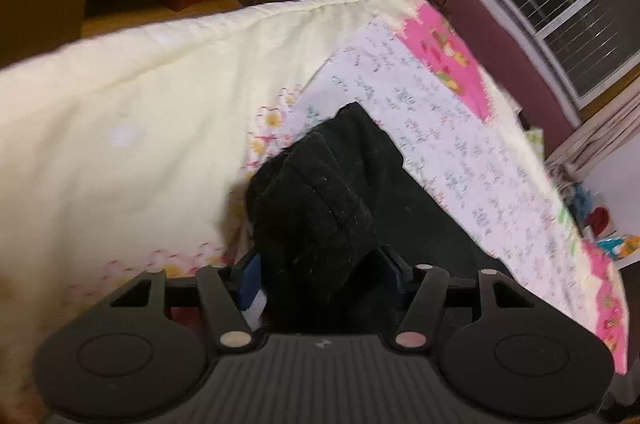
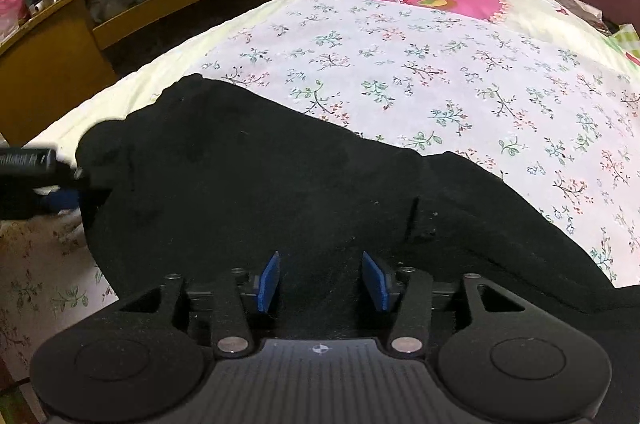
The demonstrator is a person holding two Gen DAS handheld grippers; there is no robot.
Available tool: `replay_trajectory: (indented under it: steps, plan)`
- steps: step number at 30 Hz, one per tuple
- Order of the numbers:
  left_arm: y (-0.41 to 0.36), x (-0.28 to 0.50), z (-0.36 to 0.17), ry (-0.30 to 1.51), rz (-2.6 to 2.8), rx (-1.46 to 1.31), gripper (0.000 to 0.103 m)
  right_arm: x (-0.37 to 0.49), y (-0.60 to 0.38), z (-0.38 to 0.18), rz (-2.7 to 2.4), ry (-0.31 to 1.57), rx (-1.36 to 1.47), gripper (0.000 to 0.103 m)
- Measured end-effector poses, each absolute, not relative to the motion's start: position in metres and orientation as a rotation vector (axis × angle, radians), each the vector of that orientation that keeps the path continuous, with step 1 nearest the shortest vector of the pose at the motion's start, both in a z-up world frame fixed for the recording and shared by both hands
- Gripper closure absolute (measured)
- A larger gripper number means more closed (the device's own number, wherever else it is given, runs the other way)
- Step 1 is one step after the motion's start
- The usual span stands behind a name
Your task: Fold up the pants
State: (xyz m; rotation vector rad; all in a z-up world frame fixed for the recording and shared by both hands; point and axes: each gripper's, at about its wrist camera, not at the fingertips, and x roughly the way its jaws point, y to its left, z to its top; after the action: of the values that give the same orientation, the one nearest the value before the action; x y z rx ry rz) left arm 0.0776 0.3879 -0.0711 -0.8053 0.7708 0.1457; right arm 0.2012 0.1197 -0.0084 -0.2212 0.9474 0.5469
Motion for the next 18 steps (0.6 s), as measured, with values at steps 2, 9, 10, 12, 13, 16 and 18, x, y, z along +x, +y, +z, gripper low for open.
replay_trajectory:
  steps: [2,9,10,12,13,16,18]
  plan:
    - [0.389,0.074,-0.074,0.764,0.147,-0.834,0.036,0.202,0.121,-0.009,0.551,0.949,-0.228,0.064]
    - [0.397,0.083,-0.081,0.741,0.204,-0.835,0.037,0.204,0.119,-0.011,0.567,0.962,-0.211,0.063]
    - [0.399,0.092,-0.081,0.730,0.211,-0.834,0.037,0.205,0.119,-0.011,0.567,0.961,-0.206,0.063]
    - [0.401,0.106,-0.083,0.738,0.222,-0.847,0.041,0.204,0.117,-0.011,0.577,0.960,-0.212,0.063]
    - [0.400,0.107,-0.084,0.740,0.220,-0.849,0.045,0.203,0.117,-0.011,0.579,0.958,-0.213,0.064]
    - [0.399,0.101,-0.079,0.755,0.186,-0.823,0.057,0.204,0.114,-0.010,0.582,0.975,-0.196,0.067]
    - [0.399,0.100,-0.072,0.766,0.166,-0.793,0.061,0.204,0.111,-0.009,0.589,0.978,-0.190,0.078]
